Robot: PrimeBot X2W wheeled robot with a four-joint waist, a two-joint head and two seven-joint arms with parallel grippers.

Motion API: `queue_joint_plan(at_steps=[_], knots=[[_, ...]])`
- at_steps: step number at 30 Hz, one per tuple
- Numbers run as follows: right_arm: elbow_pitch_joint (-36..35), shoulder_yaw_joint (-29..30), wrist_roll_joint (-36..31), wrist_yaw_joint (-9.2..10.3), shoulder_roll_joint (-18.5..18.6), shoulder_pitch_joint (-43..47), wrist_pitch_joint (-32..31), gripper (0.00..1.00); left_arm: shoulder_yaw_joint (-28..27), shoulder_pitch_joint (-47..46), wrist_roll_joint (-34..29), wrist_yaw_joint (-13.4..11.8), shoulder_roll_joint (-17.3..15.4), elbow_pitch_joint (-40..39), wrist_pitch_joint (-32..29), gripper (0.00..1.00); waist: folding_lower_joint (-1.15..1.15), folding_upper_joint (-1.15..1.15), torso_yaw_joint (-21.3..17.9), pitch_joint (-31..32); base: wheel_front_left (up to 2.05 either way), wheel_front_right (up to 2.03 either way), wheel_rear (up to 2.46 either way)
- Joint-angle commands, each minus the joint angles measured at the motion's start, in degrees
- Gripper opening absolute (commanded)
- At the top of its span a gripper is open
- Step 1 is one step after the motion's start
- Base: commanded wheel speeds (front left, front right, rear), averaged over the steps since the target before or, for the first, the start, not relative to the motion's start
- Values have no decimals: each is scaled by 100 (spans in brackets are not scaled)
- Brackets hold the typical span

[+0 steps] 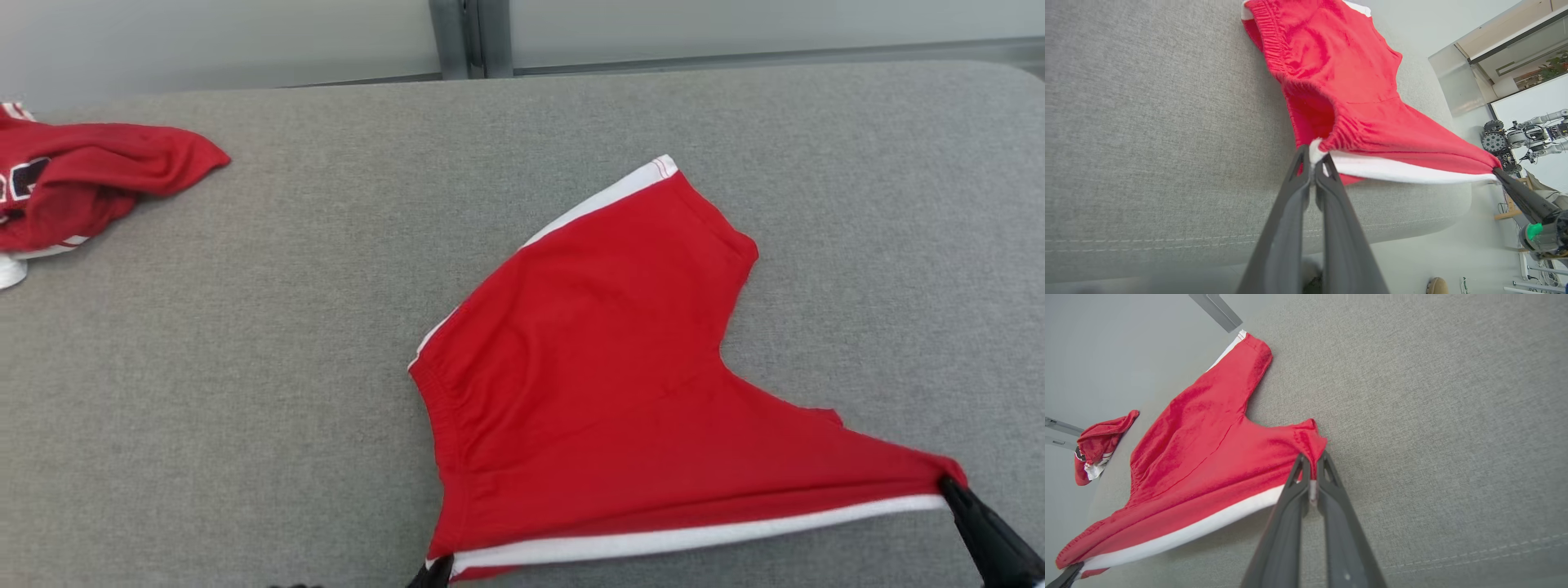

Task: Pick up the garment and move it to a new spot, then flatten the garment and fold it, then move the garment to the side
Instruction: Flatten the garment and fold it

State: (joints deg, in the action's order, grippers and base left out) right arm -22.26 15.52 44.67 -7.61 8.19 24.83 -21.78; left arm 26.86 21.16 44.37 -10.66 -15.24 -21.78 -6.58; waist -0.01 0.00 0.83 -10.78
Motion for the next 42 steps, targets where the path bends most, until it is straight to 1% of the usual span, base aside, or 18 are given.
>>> queue_joint_plan(at_steps=[1,4,7,10,14,20,23,26,28,33,39,40,41,42], knots=[[39,18,-65,19,97,-353,-80,0,-36,-250,52,14,10,17,-65,0,1,0,256,32,0,0,0],[241,-144,-221,16,246,-1025,-346,0,-59,-666,27,51,73,98,-195,0,1,0,361,-232,0,0,0],[578,-302,-371,16,380,-1925,-652,0,-84,-1178,85,78,177,211,-351,0,1,0,522,-526,0,0,0],[968,-327,-633,16,596,-2683,-1008,0,-62,-1714,-44,110,251,351,-454,0,1,0,796,-801,0,0,0],[1323,-367,-897,16,849,-3549,-1424,0,61,-2276,-28,209,356,498,-662,0,1,0,1092,-1056,0,0,0],[1736,-463,-1127,15,1059,-4650,-1983,0,188,-2976,74,289,649,750,-877,0,1,0,1390,-1377,0,0,0],[1940,-503,-1272,14,1158,-5063,-2245,0,233,-3314,124,351,772,969,-986,0,1,0,1502,-1496,0,0,0],[2152,-608,-1465,14,1223,-5426,-2423,0,225,-3649,-9,315,836,1261,-954,0,1,0,1564,-1586,0,0,0],[2267,-683,-1559,14,1246,-5615,-2496,0,192,-3788,8,326,872,1378,-934,0,1,0,1587,-1620,0,0,0],[2519,-812,-1729,14,1336,-5929,-2626,0,152,-3995,108,415,901,1557,-961,0,1,0,1650,-1669,0,0,0],[2748,-857,-1939,15,1439,-6175,-2602,0,142,-4144,198,500,948,1782,-929,0,1,0,1680,-1716,0,0,0],[2770,-840,-1997,15,1441,-6226,-2543,2,145,-4167,211,503,965,1814,-911,9,1,0,1679,-1725,0,0,0],[2797,-824,-2034,15,1428,-6256,-2511,25,139,-4177,244,501,978,1841,-894,29,1,0,1678,-1731,0,0,0],[2829,-843,-2079,15,1415,-6279,-2478,100,147,-4206,241,508,984,1883,-879,83,1,0,1674,-1740,0,0,0]])
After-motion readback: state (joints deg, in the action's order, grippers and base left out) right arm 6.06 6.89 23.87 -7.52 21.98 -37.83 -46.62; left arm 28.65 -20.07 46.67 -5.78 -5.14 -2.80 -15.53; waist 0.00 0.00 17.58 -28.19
